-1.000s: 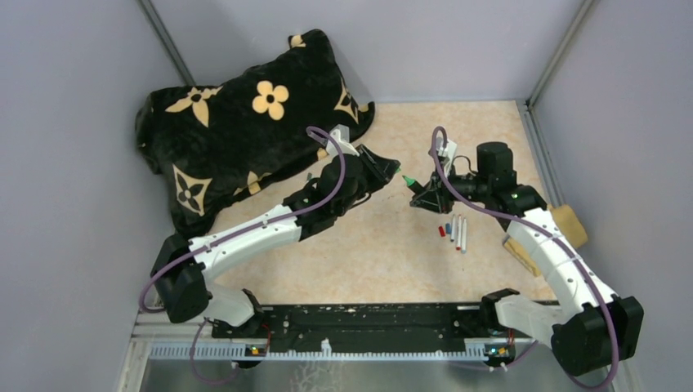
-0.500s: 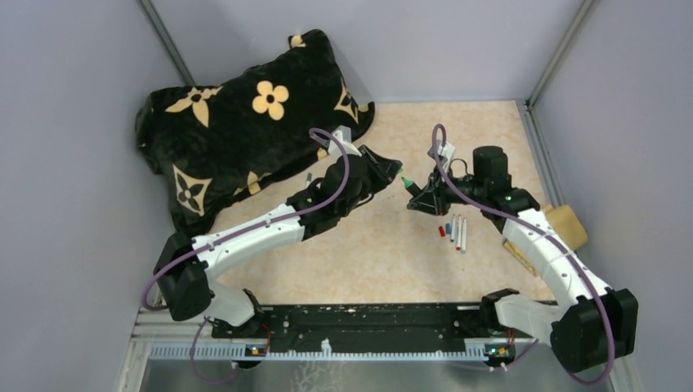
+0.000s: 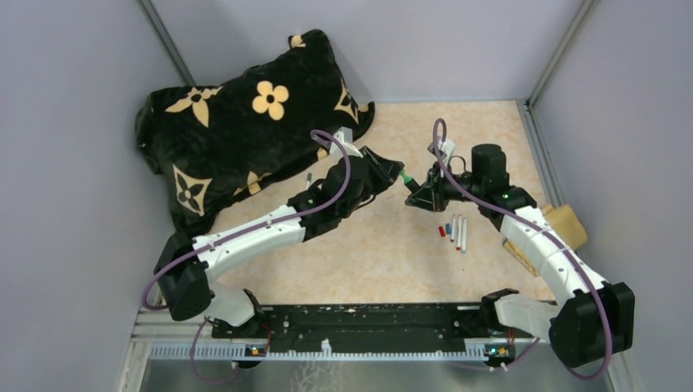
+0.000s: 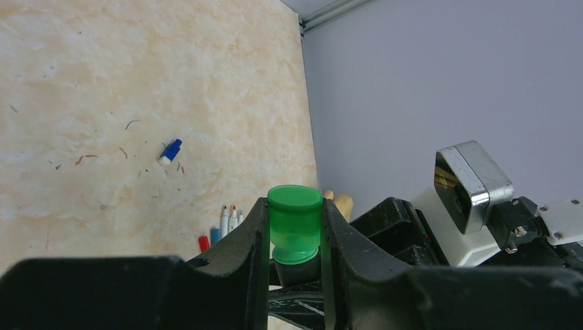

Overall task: Insert the pens into the pen caps
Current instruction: Insert the pen cap onto the pen.

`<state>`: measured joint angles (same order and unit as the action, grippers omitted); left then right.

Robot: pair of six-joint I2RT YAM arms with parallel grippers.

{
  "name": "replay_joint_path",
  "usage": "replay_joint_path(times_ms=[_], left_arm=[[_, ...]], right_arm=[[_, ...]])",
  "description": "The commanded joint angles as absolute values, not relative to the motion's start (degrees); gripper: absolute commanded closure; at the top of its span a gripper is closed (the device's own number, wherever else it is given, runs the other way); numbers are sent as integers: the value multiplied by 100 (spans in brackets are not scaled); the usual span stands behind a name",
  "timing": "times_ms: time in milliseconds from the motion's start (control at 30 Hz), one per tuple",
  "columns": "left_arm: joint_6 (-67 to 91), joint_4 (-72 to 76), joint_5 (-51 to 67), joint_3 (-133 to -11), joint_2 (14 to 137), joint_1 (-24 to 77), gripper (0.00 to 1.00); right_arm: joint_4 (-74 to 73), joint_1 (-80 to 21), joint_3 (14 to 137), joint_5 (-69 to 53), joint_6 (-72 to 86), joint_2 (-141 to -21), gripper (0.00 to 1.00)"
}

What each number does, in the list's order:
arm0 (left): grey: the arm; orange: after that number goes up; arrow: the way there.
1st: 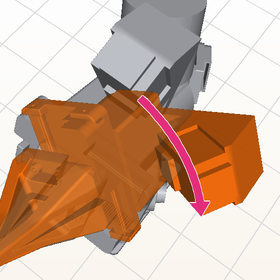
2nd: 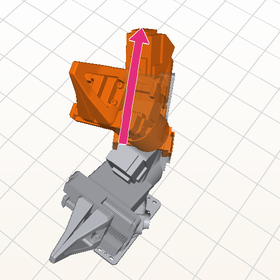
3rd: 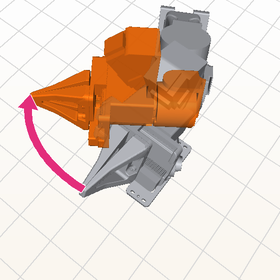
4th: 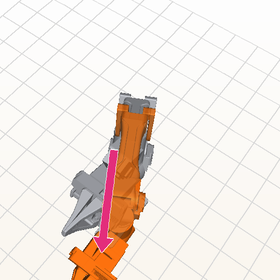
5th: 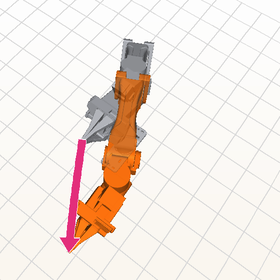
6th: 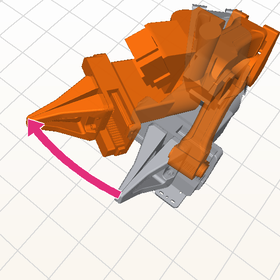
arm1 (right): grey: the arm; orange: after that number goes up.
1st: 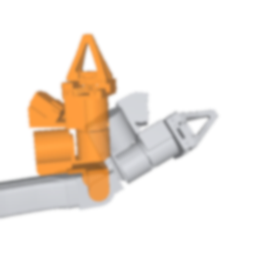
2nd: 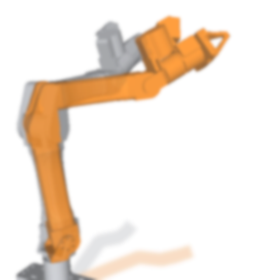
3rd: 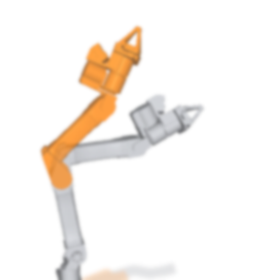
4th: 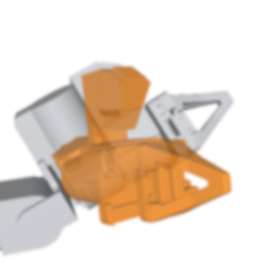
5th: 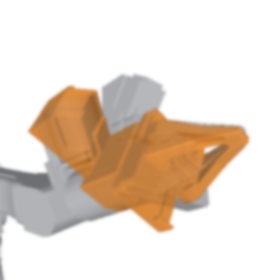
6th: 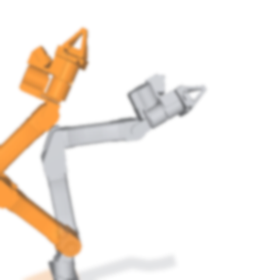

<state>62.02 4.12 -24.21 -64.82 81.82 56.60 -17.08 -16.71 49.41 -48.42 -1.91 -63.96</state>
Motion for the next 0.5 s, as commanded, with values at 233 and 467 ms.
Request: replay_joint_path(times_ms=[233, 467], left_arm=[[6472, 165, -2589, -6781, 8501, 5870, 100], [6543, -282, -2676, -7103, 8742, 5949, 100]], right_arm=[[-1424, -1722, 5075, -4566, -53, -6449, 100], [-1430, -1792, 5115, -4495, -61, -6460, 100]])
